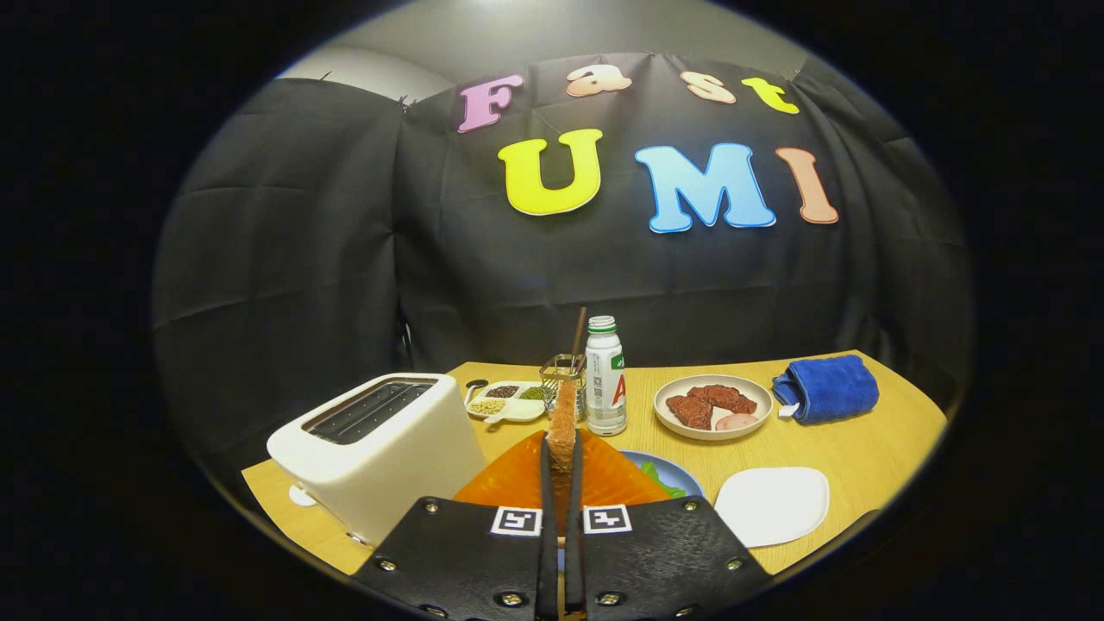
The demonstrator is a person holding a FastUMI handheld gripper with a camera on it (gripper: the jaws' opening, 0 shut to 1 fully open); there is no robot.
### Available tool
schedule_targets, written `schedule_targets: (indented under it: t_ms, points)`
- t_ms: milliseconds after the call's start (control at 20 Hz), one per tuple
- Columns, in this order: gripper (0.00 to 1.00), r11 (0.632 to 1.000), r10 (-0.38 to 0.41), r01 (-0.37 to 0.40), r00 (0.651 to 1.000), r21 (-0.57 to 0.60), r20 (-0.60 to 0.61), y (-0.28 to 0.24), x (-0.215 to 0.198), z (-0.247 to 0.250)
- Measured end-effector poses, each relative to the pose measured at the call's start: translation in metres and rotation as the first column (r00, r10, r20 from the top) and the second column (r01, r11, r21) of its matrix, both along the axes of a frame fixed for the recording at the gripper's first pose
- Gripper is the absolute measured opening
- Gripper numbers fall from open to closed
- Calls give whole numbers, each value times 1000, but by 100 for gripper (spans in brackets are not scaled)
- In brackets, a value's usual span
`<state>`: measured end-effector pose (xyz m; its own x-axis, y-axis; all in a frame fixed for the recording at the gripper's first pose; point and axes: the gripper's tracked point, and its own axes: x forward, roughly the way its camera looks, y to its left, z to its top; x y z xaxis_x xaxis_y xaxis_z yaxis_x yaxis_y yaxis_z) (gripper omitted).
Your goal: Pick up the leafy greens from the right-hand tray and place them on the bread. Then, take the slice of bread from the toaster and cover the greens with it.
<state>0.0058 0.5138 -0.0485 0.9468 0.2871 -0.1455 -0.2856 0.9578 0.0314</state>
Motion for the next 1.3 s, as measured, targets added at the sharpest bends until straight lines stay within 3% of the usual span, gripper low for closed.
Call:
schedule_targets:
  t_ms: [850, 1100, 1300]
  points:
    - [4, 1000, 23, -23, 998, 10, -58, 6, 14, -39]
    - [18, 999, -8, 4, 997, -53, -73, -18, 20, -51]
    - [28, 999, -37, 35, 993, -28, -108, -37, 28, -59]
